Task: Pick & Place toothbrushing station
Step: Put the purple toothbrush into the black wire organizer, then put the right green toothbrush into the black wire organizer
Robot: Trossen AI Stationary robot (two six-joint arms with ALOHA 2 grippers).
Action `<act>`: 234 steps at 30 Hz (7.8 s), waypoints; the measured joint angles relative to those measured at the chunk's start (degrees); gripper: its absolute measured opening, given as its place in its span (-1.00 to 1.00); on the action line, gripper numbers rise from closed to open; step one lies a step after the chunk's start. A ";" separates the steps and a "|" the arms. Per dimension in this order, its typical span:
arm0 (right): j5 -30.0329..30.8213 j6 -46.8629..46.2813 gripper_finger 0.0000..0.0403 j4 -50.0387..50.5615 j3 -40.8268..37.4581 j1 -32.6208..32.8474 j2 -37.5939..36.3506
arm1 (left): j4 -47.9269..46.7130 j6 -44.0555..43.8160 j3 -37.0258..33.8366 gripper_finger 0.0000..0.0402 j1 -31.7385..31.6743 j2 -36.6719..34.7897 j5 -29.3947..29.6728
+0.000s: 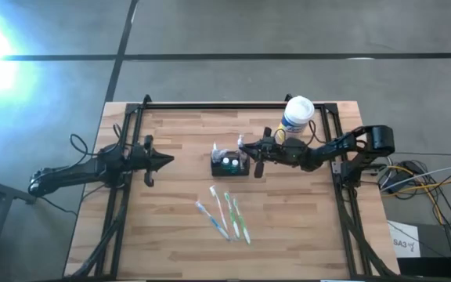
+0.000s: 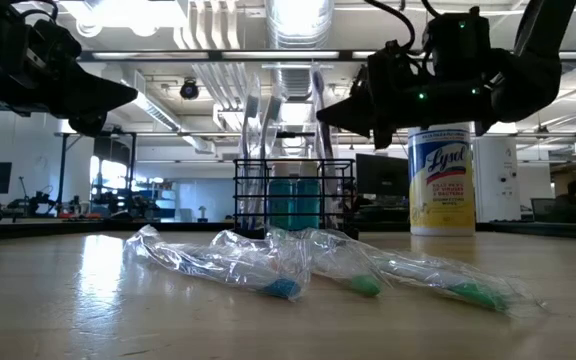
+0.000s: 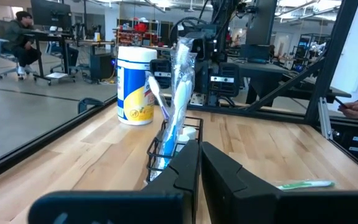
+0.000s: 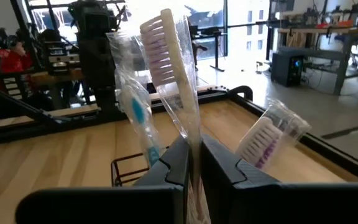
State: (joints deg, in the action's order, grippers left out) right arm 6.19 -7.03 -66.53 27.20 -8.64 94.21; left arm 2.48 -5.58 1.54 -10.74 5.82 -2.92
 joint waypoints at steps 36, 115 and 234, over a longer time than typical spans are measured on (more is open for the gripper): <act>2.67 -9.09 -0.74 0.21 0.00 0.94 5.31 | 0.98 -0.13 -0.96 -0.90 0.00 0.00 0.00; 33.46 11.11 -0.96 34.72 -26.05 39.01 -76.87 | -1.22 3.17 4.22 -0.90 0.02 -0.13 -4.94; 42.11 -25.21 -0.96 104.82 64.07 42.58 10.29 | -4.58 2.25 3.78 -0.90 0.00 -0.07 -4.91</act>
State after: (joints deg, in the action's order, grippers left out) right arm 48.30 -32.24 38.29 91.27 33.93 104.50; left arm -2.09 -3.33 5.32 -10.74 5.76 -7.83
